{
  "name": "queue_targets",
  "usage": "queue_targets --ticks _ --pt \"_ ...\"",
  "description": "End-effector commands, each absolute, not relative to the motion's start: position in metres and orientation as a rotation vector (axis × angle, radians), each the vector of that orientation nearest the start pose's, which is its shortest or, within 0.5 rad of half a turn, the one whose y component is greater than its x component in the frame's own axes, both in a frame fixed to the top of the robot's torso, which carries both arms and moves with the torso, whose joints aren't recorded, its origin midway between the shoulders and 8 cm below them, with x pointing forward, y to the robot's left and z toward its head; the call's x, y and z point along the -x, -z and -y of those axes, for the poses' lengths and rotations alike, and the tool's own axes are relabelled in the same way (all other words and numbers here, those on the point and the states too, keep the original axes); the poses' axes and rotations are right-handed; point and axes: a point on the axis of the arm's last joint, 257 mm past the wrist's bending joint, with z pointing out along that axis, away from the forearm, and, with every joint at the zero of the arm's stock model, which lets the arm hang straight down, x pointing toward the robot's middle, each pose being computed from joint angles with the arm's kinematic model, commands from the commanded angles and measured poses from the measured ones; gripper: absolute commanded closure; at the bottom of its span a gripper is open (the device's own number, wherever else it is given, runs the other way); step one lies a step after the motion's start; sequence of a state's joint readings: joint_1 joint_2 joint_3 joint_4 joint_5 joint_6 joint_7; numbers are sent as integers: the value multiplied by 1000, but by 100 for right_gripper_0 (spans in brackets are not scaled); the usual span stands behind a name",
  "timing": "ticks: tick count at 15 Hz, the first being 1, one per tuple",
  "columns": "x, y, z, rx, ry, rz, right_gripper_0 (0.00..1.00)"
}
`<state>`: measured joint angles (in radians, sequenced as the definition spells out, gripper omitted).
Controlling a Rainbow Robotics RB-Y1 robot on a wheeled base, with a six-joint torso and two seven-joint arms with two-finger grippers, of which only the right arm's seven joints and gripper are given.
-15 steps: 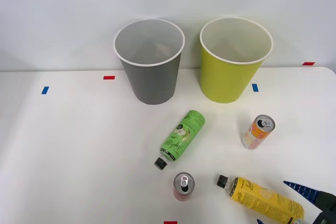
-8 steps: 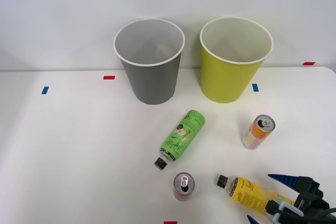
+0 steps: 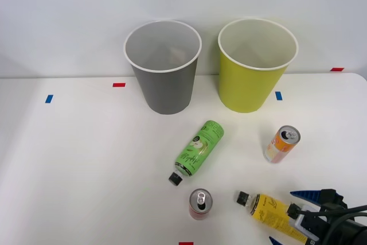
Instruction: Put cans in the gray bin, plastic bottles in the light green bin
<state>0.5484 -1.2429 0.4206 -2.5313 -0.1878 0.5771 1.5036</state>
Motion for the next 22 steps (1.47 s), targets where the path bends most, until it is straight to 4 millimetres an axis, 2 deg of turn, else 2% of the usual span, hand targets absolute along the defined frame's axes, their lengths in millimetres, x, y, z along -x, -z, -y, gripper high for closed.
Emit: queue_targets --ticks 1,4,9,16,22 --pt "-267 280 202 1236 24 -2006 0" --pt "-277 290 197 1254 15 -2004 0" --pt "-286 295 192 1269 2 -2057 0" --pt "-288 299 177 1306 -9 -2111 0" --pt "-290 304 191 1342 60 -2162 0"
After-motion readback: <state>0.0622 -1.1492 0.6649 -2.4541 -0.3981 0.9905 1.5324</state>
